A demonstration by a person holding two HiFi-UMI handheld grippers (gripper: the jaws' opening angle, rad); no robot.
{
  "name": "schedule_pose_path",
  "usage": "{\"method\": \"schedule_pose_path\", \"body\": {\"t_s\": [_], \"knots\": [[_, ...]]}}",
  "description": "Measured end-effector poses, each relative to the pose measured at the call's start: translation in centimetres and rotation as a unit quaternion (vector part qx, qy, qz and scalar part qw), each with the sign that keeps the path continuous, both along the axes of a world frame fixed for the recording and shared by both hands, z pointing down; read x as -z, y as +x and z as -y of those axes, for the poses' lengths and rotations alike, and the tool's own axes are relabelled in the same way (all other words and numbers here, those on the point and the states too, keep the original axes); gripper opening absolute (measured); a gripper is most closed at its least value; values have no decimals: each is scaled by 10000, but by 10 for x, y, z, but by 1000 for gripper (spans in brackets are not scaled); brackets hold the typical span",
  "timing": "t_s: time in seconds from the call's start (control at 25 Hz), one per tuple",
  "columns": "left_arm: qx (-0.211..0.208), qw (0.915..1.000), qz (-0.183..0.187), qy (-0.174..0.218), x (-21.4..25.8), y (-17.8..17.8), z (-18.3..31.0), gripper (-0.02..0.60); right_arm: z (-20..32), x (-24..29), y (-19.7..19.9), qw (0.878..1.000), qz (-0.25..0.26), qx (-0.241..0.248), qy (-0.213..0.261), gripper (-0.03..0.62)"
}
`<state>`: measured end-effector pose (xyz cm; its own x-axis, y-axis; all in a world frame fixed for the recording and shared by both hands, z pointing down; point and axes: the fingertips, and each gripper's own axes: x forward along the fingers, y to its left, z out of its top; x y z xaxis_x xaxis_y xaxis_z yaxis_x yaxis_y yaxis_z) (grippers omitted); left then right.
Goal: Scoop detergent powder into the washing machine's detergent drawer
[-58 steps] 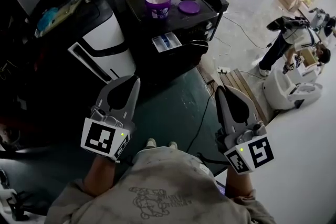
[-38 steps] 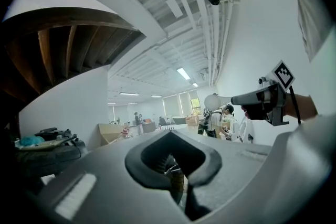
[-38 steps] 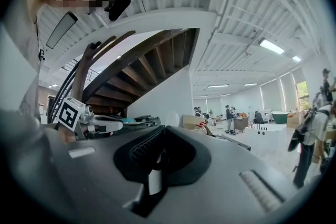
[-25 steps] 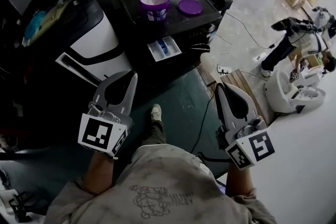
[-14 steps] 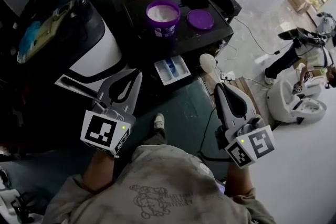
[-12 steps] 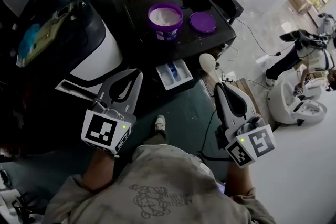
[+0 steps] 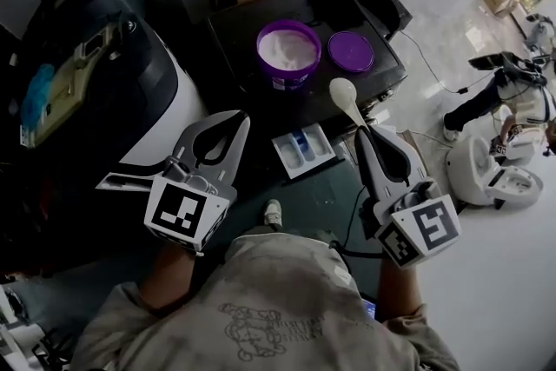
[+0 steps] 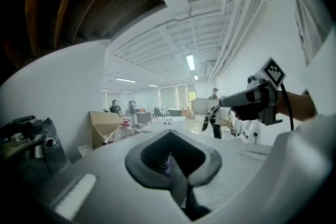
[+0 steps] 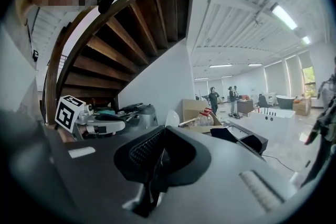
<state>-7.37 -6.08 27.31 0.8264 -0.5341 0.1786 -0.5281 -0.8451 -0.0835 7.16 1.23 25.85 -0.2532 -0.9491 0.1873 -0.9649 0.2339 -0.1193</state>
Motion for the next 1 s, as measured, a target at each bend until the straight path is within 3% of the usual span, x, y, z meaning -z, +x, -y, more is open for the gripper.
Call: {"method": "schedule_pose_path", "body": {"t_s": [0.56,1.0], "knots": [[-239,9996,-126,69,-2,0,21,0,32,-9,-7,9994,-242,32,-249,31],[78,9999,-63,78,-3,9,36,0,59,-12,9,9985,-290,362,-299,31]]}}
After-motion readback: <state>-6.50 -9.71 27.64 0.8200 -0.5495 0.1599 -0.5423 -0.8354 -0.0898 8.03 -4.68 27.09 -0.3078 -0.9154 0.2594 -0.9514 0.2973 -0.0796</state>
